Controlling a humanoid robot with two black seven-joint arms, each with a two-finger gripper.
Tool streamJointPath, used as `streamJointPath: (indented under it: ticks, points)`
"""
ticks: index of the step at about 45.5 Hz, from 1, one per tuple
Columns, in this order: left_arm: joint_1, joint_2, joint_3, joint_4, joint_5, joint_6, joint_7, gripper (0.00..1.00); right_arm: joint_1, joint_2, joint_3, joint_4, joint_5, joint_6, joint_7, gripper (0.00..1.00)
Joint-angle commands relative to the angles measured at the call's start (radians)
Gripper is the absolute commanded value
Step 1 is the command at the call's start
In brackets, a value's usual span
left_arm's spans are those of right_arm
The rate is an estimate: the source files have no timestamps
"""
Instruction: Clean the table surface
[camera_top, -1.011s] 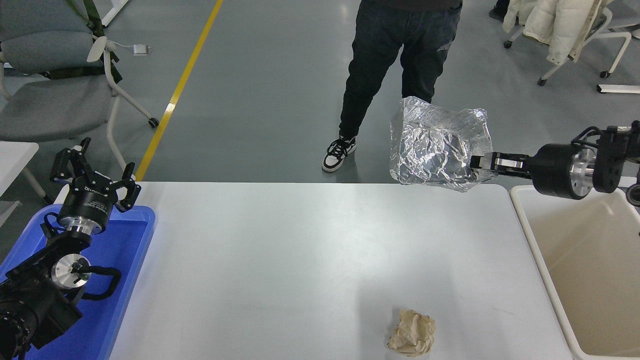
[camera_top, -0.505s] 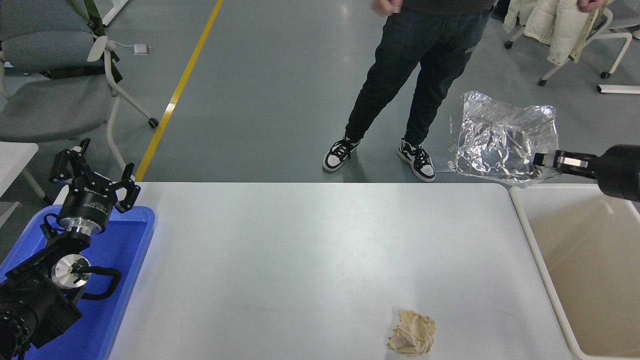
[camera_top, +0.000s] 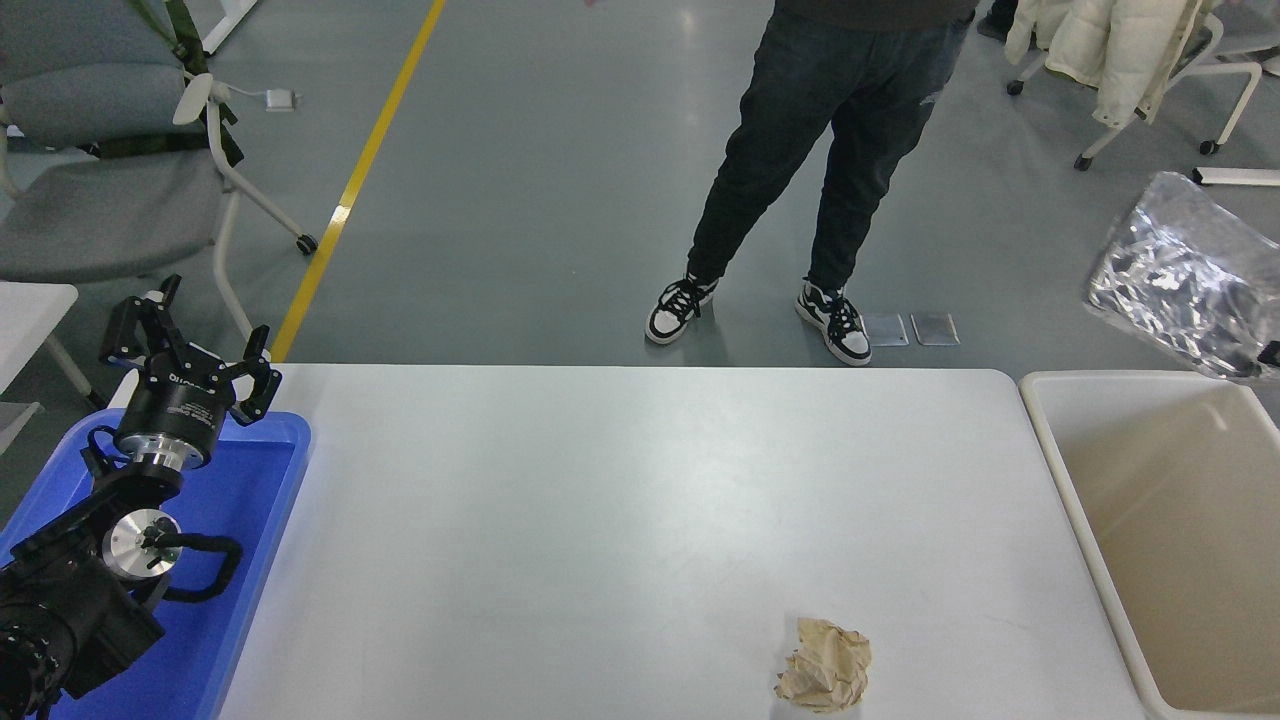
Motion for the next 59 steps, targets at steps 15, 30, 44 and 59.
streamJointPath:
  ticks: [15, 30, 44, 59]
  points:
    - [0.001, 0.0, 0.0, -0.001, 0.0, 0.0, 0.0, 1.0, -0.463, 0.356, 0.13, -0.625, 0.331, 0.023, 0.002, 0.0]
    - [0.001, 0.0, 0.0, -0.001, 0.0, 0.002, 0.0, 1.0, -0.59, 0.566, 0.148, -0.858, 0.386, 0.057, -0.056, 0.0]
    - [0.001, 0.0, 0.0, -0.001, 0.0, 0.002, 0.0, 1.0, -0.621, 0.746, 0.255, -0.933, 0.458, -0.01, -0.147, 0.0]
    - [0.001, 0.0, 0.0, -0.001, 0.0, 0.003, 0.0, 1.0, -0.61, 0.818, 0.3, -0.932, 0.459, -0.104, -0.168, 0.0]
